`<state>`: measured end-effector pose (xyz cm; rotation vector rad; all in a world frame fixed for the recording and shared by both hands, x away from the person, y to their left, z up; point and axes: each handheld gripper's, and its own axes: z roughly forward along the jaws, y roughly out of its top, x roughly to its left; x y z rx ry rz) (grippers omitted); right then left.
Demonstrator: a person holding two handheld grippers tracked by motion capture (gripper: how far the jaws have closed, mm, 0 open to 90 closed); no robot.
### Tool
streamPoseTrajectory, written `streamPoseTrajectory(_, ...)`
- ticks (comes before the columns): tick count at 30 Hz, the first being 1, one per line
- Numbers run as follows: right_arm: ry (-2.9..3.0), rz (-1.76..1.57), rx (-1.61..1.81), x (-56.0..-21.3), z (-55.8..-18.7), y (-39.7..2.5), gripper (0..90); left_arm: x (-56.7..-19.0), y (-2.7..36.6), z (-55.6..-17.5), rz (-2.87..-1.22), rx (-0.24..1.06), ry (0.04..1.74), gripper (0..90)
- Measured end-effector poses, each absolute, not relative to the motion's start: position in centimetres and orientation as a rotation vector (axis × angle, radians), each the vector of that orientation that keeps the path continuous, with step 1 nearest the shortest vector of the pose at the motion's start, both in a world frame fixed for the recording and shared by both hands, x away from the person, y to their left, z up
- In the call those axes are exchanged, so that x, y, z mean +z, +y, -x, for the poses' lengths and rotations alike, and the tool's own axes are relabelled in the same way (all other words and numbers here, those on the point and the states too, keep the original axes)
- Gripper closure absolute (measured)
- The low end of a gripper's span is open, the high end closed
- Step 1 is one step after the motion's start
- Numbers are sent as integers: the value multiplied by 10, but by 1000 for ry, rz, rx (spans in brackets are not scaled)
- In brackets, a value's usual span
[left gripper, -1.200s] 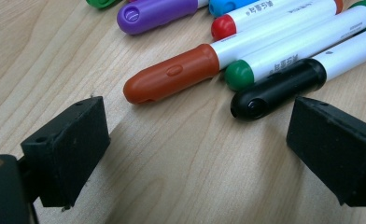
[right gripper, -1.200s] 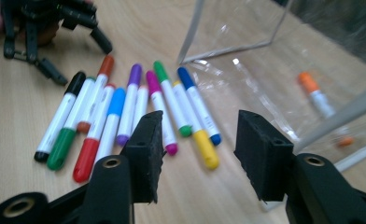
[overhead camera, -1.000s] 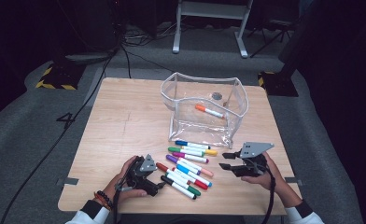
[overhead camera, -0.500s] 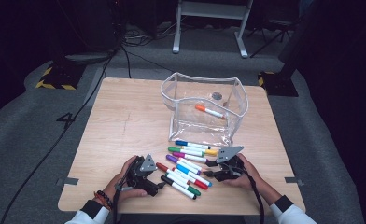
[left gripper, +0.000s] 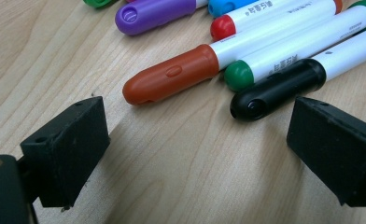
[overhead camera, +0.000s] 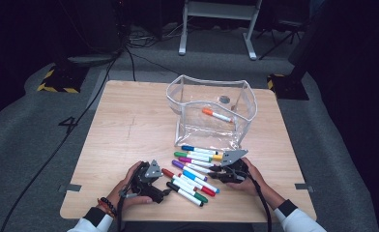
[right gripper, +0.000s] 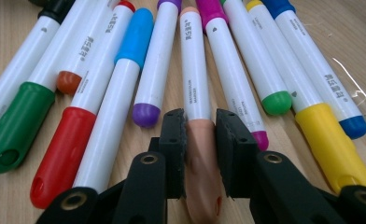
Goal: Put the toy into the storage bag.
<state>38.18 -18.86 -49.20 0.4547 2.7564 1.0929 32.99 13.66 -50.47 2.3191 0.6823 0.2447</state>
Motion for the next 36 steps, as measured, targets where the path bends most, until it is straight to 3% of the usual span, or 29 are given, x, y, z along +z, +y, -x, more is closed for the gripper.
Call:
streamPoseTrajectory(16, 2708, -370, 1101, -468, -376, -205, 739, -505, 136, -330, -2321, 243, 677, 58)
streamPoseTrajectory(36, 2550, -326, 1228, -412, -373, -222, 740, -505, 136, -330, -2322, 243, 678, 58)
